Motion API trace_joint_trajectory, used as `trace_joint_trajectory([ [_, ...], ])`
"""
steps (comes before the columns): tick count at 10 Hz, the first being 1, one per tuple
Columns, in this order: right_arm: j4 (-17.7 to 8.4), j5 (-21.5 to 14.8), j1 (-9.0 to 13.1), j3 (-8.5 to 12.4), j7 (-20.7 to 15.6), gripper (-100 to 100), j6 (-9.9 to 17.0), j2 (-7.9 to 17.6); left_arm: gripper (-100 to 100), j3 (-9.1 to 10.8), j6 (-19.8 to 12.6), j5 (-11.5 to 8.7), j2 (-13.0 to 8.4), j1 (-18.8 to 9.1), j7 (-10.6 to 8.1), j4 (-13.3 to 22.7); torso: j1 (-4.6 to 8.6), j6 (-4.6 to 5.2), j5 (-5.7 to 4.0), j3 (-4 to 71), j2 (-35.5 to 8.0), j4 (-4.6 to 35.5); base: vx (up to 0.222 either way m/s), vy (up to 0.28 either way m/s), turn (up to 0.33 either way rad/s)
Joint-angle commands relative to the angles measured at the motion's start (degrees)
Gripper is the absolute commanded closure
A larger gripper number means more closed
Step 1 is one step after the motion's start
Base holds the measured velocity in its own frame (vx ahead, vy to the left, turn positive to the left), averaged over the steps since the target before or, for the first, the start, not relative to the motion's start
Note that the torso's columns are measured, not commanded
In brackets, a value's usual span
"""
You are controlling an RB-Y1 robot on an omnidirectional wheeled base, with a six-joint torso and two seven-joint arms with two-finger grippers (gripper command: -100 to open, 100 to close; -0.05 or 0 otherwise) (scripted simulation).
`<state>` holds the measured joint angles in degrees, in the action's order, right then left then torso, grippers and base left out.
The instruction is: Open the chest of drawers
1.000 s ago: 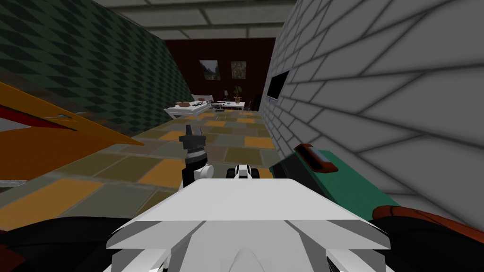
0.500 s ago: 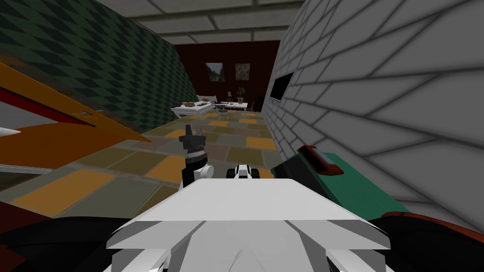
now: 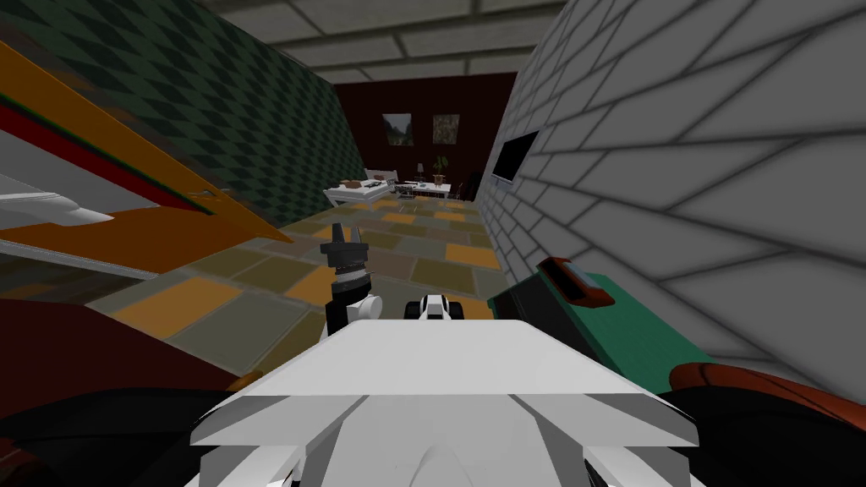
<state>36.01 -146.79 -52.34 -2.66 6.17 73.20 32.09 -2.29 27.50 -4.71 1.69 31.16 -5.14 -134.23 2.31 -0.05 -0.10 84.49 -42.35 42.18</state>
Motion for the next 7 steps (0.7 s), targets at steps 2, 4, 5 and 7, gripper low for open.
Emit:
trace_joint_trajectory([
  [2,-1.3,4.9,0.2,1.0,-3.5,100,-1.0,1.2,0,0.0,0.0,0.0,0.0,0.0,0.0,0.0,0.31,0.06,0.12,0.0,-0.1,0.0,0.009,0.015,-0.019],
  [4,-1.3,5.2,0.2,1.0,-3.5,100,-1.0,1.2,0,0.0,0.0,0.0,0.0,0.0,0.0,0.0,0.18,0.06,0.36,-0.1,-0.3,0.1,0.015,0.002,0.002],
  [5,-1.3,5.2,0.2,1.0,-3.5,100,-1.0,1.2,0,0.01,0.0,0.0,0.0,0.0,0.0,0.0,0.11,-0.02,0.39,-0.1,-0.3,0.1,0.009,-0.003,-0.028],
  [7,9.9,8.8,-1.4,-1.1,-9.9,100,-5.8,1.7,0,0.0,0.0,0.0,0.0,0.0,0.0,0.0,-0.62,-0.34,0.13,-0.2,-0.3,0.2,-0.137,0.08,0.077],
])
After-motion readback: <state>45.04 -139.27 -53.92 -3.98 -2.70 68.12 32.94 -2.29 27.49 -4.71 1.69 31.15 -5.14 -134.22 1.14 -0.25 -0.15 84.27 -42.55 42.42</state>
